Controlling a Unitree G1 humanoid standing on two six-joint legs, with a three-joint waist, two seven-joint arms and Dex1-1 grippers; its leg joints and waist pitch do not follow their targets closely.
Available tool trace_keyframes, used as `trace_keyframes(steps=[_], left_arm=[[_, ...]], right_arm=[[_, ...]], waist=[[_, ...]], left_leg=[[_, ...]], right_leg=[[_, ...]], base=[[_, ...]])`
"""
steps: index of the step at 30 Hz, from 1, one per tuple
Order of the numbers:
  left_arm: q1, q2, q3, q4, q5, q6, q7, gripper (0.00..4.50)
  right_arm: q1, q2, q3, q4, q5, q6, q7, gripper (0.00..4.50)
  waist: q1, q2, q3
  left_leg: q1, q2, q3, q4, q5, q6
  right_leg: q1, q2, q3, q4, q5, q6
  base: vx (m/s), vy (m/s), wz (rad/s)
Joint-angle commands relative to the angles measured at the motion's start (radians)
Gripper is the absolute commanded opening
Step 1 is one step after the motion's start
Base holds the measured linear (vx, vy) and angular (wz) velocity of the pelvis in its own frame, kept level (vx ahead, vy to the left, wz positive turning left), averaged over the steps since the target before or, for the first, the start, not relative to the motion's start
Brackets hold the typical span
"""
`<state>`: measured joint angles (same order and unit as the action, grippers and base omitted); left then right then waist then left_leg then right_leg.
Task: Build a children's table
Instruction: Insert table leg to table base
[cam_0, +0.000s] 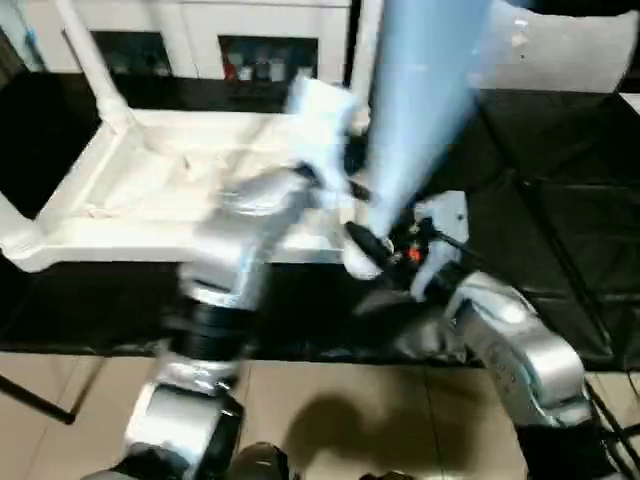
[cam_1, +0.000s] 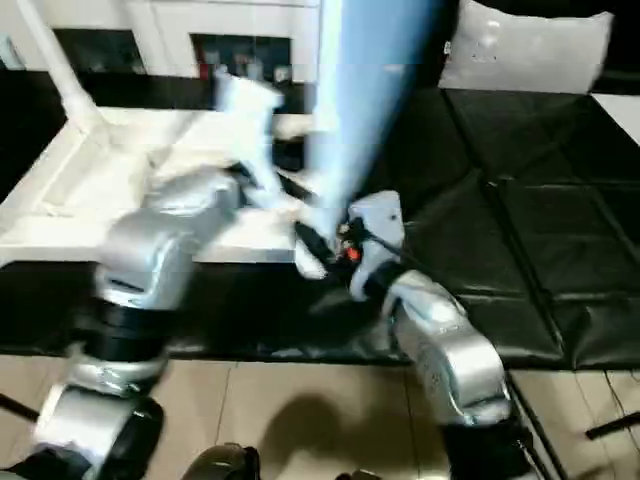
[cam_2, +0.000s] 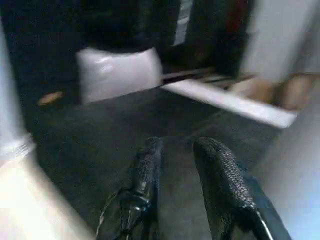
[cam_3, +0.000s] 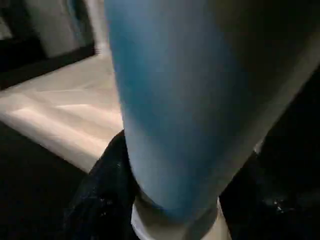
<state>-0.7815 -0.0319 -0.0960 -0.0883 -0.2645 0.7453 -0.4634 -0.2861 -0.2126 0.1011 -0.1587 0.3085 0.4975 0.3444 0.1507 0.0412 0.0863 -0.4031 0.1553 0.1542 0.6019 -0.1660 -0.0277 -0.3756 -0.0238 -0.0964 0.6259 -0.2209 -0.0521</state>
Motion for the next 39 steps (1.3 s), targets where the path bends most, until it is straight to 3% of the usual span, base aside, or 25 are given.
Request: trace_keyframes(steps=[1, 3, 5, 6, 10, 14, 15, 18, 21, 22, 23, 24, 27, 28, 30, 31, 33, 36, 37, 38, 39], left_arm=[[-0.014, 0.005, -0.067, -0.072, -0.016, 0.02, -0.034, 1.28], [-0.004, 0.008, -0.114, -0.086, 0.02, 0.001, -0.032, 1.28], [0.0, 0.004, -0.13, -0.088, 0.035, -0.008, -0.025, 1.28], [0.013, -0.006, -0.126, -0.085, 0.047, -0.026, -0.01, 1.28], [0.001, 0.087, -0.001, 0.047, 0.11, -0.137, 0.075, 1.28], [0.035, 0.153, 0.069, 0.106, 0.099, -0.17, 0.058, 1.28], [0.04, 0.164, 0.065, 0.115, 0.107, -0.174, 0.053, 1.56], [0.136, 0.223, 0.031, 0.184, 0.117, -0.219, -0.023, 1.69], [0.177, 0.238, 0.002, 0.212, 0.118, -0.258, -0.051, 2.06], [0.188, 0.246, -0.011, 0.229, 0.13, -0.281, -0.052, 2.06], [0.199, 0.248, -0.019, 0.251, 0.123, -0.287, -0.079, 2.23], [0.203, 0.259, -0.035, 0.289, 0.13, -0.31, -0.111, 2.23], [0.208, 0.281, -0.064, 0.334, 0.133, -0.351, -0.193, 2.55], [0.209, 0.305, -0.092, 0.354, 0.148, -0.388, -0.244, 2.55], [0.208, 0.323, -0.108, 0.377, 0.15, -0.414, -0.299, 2.55], [0.196, 0.352, -0.133, 0.429, 0.166, -0.462, -0.354, 2.55], [0.192, 0.363, -0.137, 0.441, 0.166, -0.476, -0.375, 2.55], [0.179, 0.37, -0.141, 0.484, 0.18, -0.544, -0.387, 2.55], [0.184, 0.36, -0.136, 0.475, 0.181, -0.539, -0.363, 2.55], [0.184, 0.36, -0.136, 0.475, 0.181, -0.539, -0.363, 2.55], [0.211, 0.326, -0.092, 0.42, 0.143, -0.498, -0.302, 2.55]], right_arm=[[-0.014, -0.013, -0.012, 0.006, -0.022, 0.001, -0.007, 1.91], [-0.015, -0.016, -0.016, 0.017, -0.032, -0.011, -0.008, 1.91], [-0.016, -0.019, -0.019, 0.02, -0.035, -0.018, -0.007, 1.91], [-0.017, -0.019, -0.019, 0.029, -0.046, -0.037, -0.012, 1.91], [-0.031, -0.007, -0.104, 0.026, -0.007, -0.098, -0.029, 1.91], [-0.022, -0.035, -0.14, 0.017, -0.001, -0.108, -0.019, 1.91], [-0.022, -0.039, -0.151, 0.016, 0.0, -0.099, -0.022, 1.91], [0.013, -0.063, -0.215, -0.004, 0.071, 0.029, -0.008, 1.91], [0.029, -0.062, -0.231, -0.004, 0.079, 0.021, -0.007, 1.91], [0.034, -0.063, -0.236, -0.001, 0.08, 0.011, -0.008, 1.91], [0.039, -0.066, -0.241, -0.001, 0.085, 0.005, -0.005, 1.91], [0.047, -0.069, -0.247, -0.005, 0.089, 0.0, -0.002, 1.91], [0.057, -0.078, -0.247, -0.017, 0.091, 0.009, 0.005, 1.91], [0.062, -0.087, -0.238, -0.026, 0.079, 0.028, 0.001, 1.91], [0.07, -0.103, -0.218, -0.027, 0.057, 0.034, 0.008, 1.91], [0.083, -0.109, -0.204, -0.043, 0.054, 0.078, 0.002, 1.91], [0.085, -0.106, -0.199, -0.054, 0.058, 0.092, -0.002, 1.91], [0.076, -0.087, -0.199, -0.06, 0.077, 0.106, -0.013, 1.91], [0.077, -0.089, -0.194, -0.068, 0.083, 0.122, -0.017, 1.91], [0.077, -0.089, -0.194, -0.068, 0.083, 0.122, -0.017, 1.91], [0.079, -0.073, -0.198, -0.078, 0.082, 0.133, -0.049, 1.91]], waist=[[0.001, -0.007, -0.085], [0.001, -0.006, -0.081], [-0.002, -0.007, -0.084], [-0.003, -0.002, -0.087], [-0.009, 0.0, -0.092], [-0.014, 0.002, -0.096], [-0.016, 0.003, -0.097], [-0.014, -0.003, -0.1], [-0.012, 0.002, -0.104], [-0.012, 0.002, -0.112], [-0.015, 0.004, -0.113], [-0.015, 0.003, -0.108], [-0.017, 0.0, -0.1], [-0.017, 0.003, -0.096], [-0.02, 0.003, -0.094], [-0.024, -0.006, -0.092], [-0.029, -0.007, -0.091], [-0.035, -0.002, -0.093], [-0.037, 0.007, -0.093], [-0.038, 0.003, -0.094], [-0.036, 0.027, -0.095]], left_leg=[[0.023, 0.091, -0.034, -0.054, -0.124, 0.05], [0.022, 0.086, -0.03, -0.051, -0.128, 0.059], [0.021, 0.087, -0.03, -0.053, -0.125, 0.061], [0.021, 0.09, -0.034, -0.055, -0.125, 0.06], [0.021, 0.086, -0.036, -0.056, -0.147, 0.059], [0.025, 0.088, -0.034, -0.055, -0.127, 0.051], [0.024, 0.088, -0.033, -0.054, -0.117, 0.057], [0.027, 0.09, -0.029, -0.052, -0.082, 0.08], [0.026, 0.092, -0.028, -0.052, -0.07, 0.083], [0.024, 0.094, -0.031, -0.049, -0.038, 0.09], [0.023, 0.095, -0.03, -0.048, -0.032, 0.094], [0.023, 0.093, -0.028, -0.048, -0.051, 0.1], [0.022, 0.087, -0.023, -0.052, -0.116, 0.08], [0.025, 0.086, -0.023, -0.055, -0.138, 0.066], [0.029, 0.089, -0.024, -0.06, -0.161, 0.056], [0.03, 0.089, -0.024, -0.064, -0.171, 0.046], [0.03, 0.088, -0.023, -0.066, -0.187, 0.039], [0.032, 0.088, -0.022, -0.064, -0.193, 0.034], [0.033, 0.093, -0.025, -0.067, -0.206, 0.027], [0.032, 0.094, -0.026, -0.067, -0.205, 0.028], [0.034, 0.093, -0.028, -0.065, -0.211, 0.02]], right_leg=[[0.055, -0.161, 0.085, -0.081, -0.049, -0.168], [0.054, -0.157, 0.083, -0.094, -0.148, -0.132], [0.054, -0.151, 0.082, -0.097, -0.186, -0.108], [0.05, -0.147, 0.078, -0.096, -0.202, -0.091], [0.047, -0.144, 0.076, -0.098, -0.194, -0.078], [0.045, -0.142, 0.077, -0.09, -0.146, -0.083], [0.044, -0.142, 0.077, -0.086, -0.126, -0.089], [0.04, -0.14, 0.078, -0.084, -0.089, -0.098], [0.039, -0.143, 0.077, -0.08, -0.075, -0.097], [0.04, -0.142, 0.076, -0.068, -0.012, -0.101], [0.039, -0.141, 0.076, -0.064, 0.008, -0.106], [0.033, -0.142, 0.076, -0.073, -0.003, -0.111], [0.037, -0.148, 0.077, -0.086, -0.102, -0.108], [0.035, -0.147, 0.078, -0.098, -0.184, -0.084], [0.033, -0.144, 0.079, -0.102, -0.227, -0.071], [0.034, -0.143, 0.08, -0.1, -0.238, -0.067], [0.035, -0.147, 0.081, -0.101, -0.261, -0.066], [0.032, -0.149, 0.08, -0.102, -0.259, -0.08], [0.032, -0.149, 0.08, -0.099, -0.245, -0.087], [0.033, -0.149, 0.079, -0.097, -0.231, -0.091], [0.033, -0.151, 0.08, -0.091, -0.214, -0.102]], base=[[0.0, 0.0, 0.0], [0.0, 0.0, 0.0], [0.0, 0.0, 0.0], [0.0, 0.0, 0.0], [0.0, 0.0, 0.0], [0.0, 0.0, 0.0], [0.0, 0.0, 0.0], [0.0, 0.0, 0.0], [0.0, 0.0, 0.0], [0.0, 0.0, 0.0], [0.0, 0.0, 0.0], [0.0, 0.0, 0.0], [0.0, 0.0, 0.0], [0.0, 0.0, 0.0], [0.0, 0.0, 0.0], [0.0, 0.0, 0.0], [0.0, 0.0, 0.0], [0.0, 0.0, 0.0], [0.0, 0.0, 0.0], [0.0, 0.0, 0.0], [0.0, 0.0, 0.0]])
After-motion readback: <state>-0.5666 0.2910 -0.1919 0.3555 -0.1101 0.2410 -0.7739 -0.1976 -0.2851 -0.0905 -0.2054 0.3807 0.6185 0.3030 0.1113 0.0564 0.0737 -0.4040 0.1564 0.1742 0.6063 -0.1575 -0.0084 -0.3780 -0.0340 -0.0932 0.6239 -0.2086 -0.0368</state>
